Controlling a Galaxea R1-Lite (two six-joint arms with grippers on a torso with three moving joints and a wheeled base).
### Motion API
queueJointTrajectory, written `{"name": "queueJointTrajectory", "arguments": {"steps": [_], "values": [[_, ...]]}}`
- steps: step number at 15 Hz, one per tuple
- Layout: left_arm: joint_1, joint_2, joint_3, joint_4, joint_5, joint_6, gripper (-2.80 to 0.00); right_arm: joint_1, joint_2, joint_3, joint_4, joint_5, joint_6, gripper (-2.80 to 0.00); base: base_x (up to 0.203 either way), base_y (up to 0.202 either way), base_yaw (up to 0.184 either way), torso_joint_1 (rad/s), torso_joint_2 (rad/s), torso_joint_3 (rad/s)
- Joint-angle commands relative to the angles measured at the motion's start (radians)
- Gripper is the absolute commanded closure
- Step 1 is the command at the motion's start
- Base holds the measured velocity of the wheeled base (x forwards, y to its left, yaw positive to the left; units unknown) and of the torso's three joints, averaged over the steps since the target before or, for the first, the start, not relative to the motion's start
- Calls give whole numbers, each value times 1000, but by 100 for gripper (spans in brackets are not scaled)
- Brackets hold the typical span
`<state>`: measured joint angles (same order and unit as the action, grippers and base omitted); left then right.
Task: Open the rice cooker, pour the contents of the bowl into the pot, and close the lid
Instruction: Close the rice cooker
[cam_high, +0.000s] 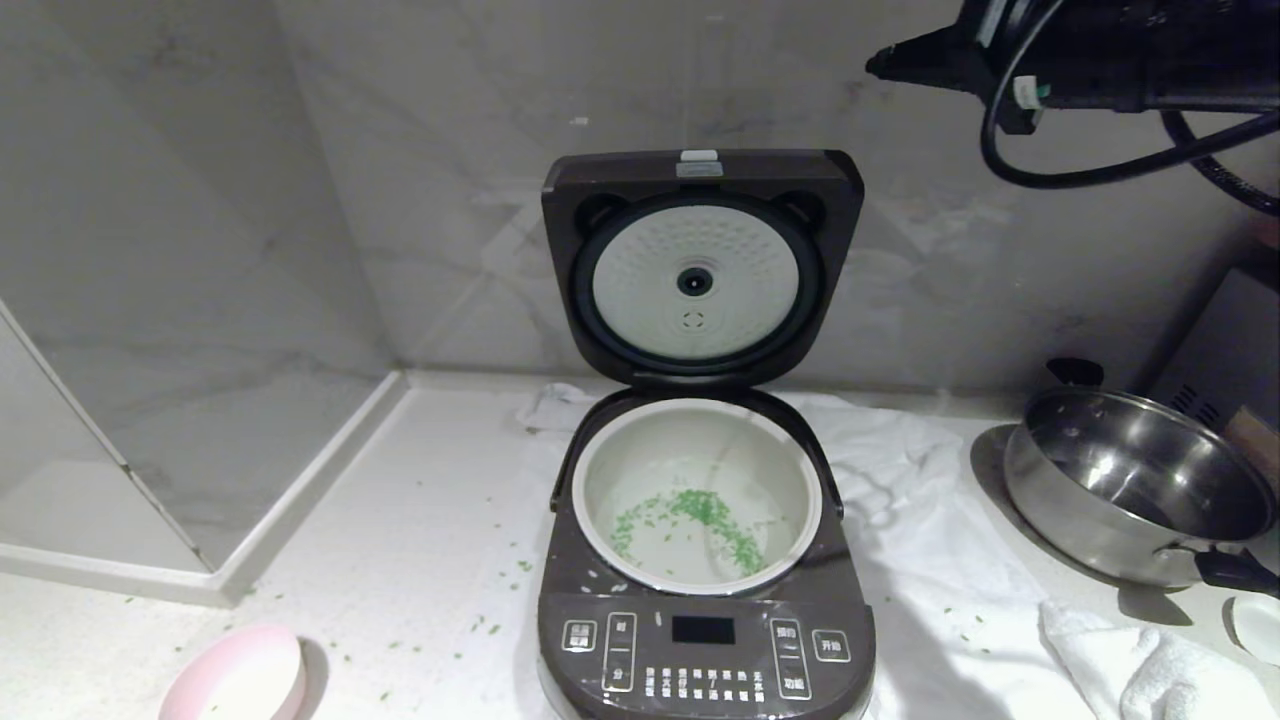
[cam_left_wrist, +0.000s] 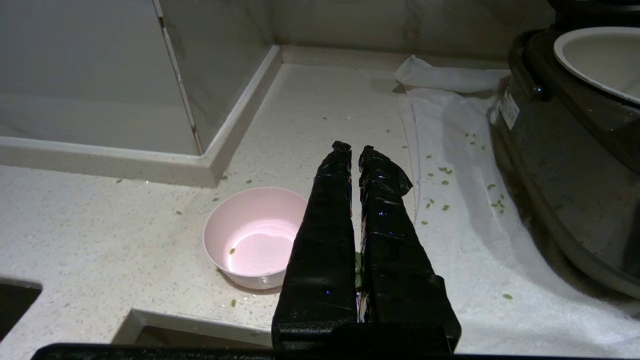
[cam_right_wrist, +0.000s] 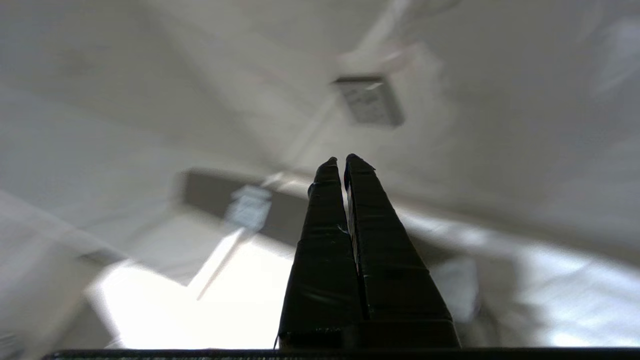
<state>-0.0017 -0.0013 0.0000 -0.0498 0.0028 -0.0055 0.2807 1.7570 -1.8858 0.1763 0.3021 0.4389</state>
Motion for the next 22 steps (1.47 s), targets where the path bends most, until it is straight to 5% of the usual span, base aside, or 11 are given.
{"name": "queueJointTrajectory", "arguments": {"steps": [1,5,8,22], "values": [[0,0,14,-1,0,-1,0,-93,-81,32,7,111,81,0,0,0,0,0,0,0],[0,0,14,-1,0,-1,0,-300,-52,49,5,522,218,0,0,0,0,0,0,0],[0,0,14,-1,0,-1,0,-345,14,40,-1,732,258,0,0,0,0,0,0,0],[0,0,14,-1,0,-1,0,-307,208,-63,-1,780,258,0,0,0,0,0,0,0]]}}
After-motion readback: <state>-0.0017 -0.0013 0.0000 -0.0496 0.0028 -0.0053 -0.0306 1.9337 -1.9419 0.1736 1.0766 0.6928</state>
